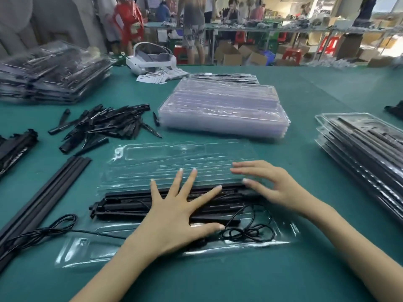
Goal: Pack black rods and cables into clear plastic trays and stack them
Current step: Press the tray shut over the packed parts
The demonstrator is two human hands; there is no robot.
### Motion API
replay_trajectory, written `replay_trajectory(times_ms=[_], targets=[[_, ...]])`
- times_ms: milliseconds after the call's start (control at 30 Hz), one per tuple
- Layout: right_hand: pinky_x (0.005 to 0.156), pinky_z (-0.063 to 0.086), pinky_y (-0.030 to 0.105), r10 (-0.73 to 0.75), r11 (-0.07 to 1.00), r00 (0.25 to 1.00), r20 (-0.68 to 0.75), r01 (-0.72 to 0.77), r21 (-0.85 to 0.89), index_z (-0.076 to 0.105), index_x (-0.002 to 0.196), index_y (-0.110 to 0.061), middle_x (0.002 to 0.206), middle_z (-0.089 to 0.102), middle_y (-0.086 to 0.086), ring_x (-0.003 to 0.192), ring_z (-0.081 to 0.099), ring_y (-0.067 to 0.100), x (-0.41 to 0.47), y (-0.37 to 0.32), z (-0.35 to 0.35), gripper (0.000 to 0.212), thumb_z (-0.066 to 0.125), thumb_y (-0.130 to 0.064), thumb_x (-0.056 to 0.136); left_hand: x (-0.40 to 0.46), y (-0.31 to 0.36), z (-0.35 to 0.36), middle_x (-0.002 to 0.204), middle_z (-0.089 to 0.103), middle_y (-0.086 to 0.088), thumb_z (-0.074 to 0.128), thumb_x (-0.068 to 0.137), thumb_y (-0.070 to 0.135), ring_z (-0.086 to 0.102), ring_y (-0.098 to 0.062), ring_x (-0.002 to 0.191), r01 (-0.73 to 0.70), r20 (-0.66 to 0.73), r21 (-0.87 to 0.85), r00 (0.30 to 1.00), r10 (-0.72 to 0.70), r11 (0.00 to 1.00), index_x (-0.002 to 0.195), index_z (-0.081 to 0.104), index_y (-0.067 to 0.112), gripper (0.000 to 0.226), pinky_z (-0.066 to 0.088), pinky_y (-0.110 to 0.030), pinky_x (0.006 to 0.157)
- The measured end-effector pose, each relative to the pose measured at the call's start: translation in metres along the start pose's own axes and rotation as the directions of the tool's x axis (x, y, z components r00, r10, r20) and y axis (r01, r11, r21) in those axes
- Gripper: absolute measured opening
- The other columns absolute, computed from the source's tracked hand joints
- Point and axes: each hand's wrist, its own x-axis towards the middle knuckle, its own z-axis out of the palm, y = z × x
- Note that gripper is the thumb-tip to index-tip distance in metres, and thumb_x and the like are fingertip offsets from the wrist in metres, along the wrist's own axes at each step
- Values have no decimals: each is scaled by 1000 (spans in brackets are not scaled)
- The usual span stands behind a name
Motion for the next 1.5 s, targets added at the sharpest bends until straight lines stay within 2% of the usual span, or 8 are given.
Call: replay_trajectory(times_ms=[167,367,633,900,1033,1167,1333,1500], targets=[[90,43,39,-148,961,985,90,164,-222,71,113,-22,118,64,-13,102,49,8,-22,-6,4,39,44,-44,96,-2,3,-1,152,-34,12,6,72,88,-39,-14,136,-42,-30,2,999,42,999,127,-15,74,61,-21,-65,105],[77,46,35,-227,900,972,54,231,-370,73,105,-15,100,69,-8,86,56,17,-30,-13,1,31,53,-34,92,-3,2,-6,150,-15,36,16,86,72,-26,7,137,-223,2,-100,975,224,970,140,15,60,56,-14,-54,115],[79,42,27,-202,918,967,157,243,-313,70,108,-26,100,61,-11,90,54,8,-57,-36,-1,31,51,-47,94,0,2,-6,149,-17,38,13,76,85,-26,7,137,-207,55,-63,976,210,976,133,3,72,59,-15,-52,115],[72,43,28,-124,920,980,155,172,-352,66,94,-28,89,57,-17,84,52,2,-62,-34,-1,30,41,-43,98,-1,6,-6,146,-9,44,15,92,68,-24,6,138,-334,36,-80,940,338,939,145,-3,55,57,-24,-56,109],[72,41,18,38,999,995,-88,-41,-25,54,89,-34,84,53,-16,78,52,4,-73,-40,3,21,37,-41,100,0,7,-7,144,8,45,21,94,63,-16,11,139,-343,48,-183,933,357,921,143,-4,58,55,-20,-50,114],[55,38,12,405,865,871,-280,-266,424,57,83,-28,64,47,-5,58,43,3,-70,-46,6,20,43,-33,96,2,7,-7,145,4,46,18,91,67,-18,13,137,-335,84,-160,933,351,929,135,6,69,46,-19,-48,114],[45,40,16,512,714,818,-264,-234,659,50,103,-44,62,47,-4,53,46,9,-55,-52,4,40,36,-6,101,1,13,-8,148,4,42,22,91,62,-20,12,137,-323,100,-177,934,344,930,127,9,77,41,-23,-48,111],[56,53,23,481,566,874,-61,-257,784,73,97,-13,93,68,4,73,64,16,-55,-52,-14,54,28,16,90,-1,14,-7,148,7,42,30,97,54,-19,13,137,-329,77,-167,935,345,930,124,13,79,41,-23,-47,112]])
